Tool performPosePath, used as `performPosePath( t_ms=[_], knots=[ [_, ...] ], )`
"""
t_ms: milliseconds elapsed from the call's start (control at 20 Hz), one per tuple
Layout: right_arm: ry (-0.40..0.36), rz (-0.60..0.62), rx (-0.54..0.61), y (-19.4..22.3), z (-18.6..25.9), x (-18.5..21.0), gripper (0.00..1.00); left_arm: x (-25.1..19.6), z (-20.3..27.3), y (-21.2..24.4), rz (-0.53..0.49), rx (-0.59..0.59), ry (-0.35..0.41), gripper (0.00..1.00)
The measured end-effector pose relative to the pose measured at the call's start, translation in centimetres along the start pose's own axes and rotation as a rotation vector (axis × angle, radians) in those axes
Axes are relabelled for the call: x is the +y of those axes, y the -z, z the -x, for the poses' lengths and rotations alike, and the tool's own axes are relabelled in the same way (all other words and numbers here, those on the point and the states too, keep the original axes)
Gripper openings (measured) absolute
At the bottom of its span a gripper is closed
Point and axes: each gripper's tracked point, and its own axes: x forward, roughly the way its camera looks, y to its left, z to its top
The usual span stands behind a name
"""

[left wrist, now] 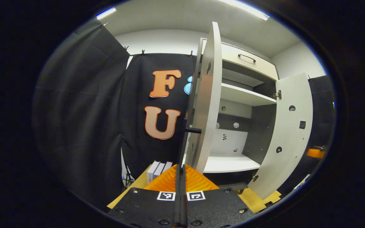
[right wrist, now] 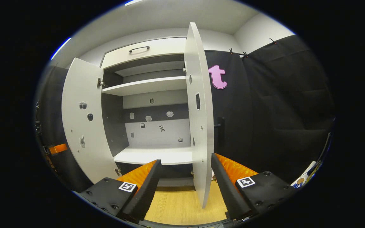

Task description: Open the right door of the double-door shoe cabinet with the right hand, and open the left door with the left hand.

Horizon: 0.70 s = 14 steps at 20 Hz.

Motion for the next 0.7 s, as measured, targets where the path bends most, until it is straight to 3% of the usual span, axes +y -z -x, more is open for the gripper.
performPosePath(
  t_ms=[250,300,350,400,450,550,700],
  knots=[
    [0.015,0.008,-0.012,-0.9,0.7,-1.1,0.99,0.3,1.6,-0.8,-0.033,-0.009,-0.058,0.0],
    [0.018,0.012,-0.015,-1.2,0.8,-1.3,0.99,0.5,1.5,-1.1,-0.038,-0.019,-0.078,0.1],
    [0.019,0.014,-0.018,-1.3,1.1,-1.4,0.99,0.8,1.7,-1.5,-0.043,-0.027,-0.107,0.0],
    [0.019,0.014,-0.02,-1.5,1.3,-1.7,0.99,1.0,1.9,-1.7,-0.049,-0.034,-0.124,0.23],
    [0.022,0.013,-0.024,-1.7,1.7,-2.0,0.99,0.8,1.9,-1.8,-0.056,-0.037,-0.128,0.18],
    [0.029,0.01,-0.034,-2.2,2.4,-2.8,0.99,0.4,2.2,-2.1,-0.056,-0.039,-0.122,0.34],
    [0.034,0.0,-0.043,-2.5,2.9,-3.5,0.99,-0.5,2.5,-2.1,-0.048,-0.039,-0.093,0.48]
  ],
)
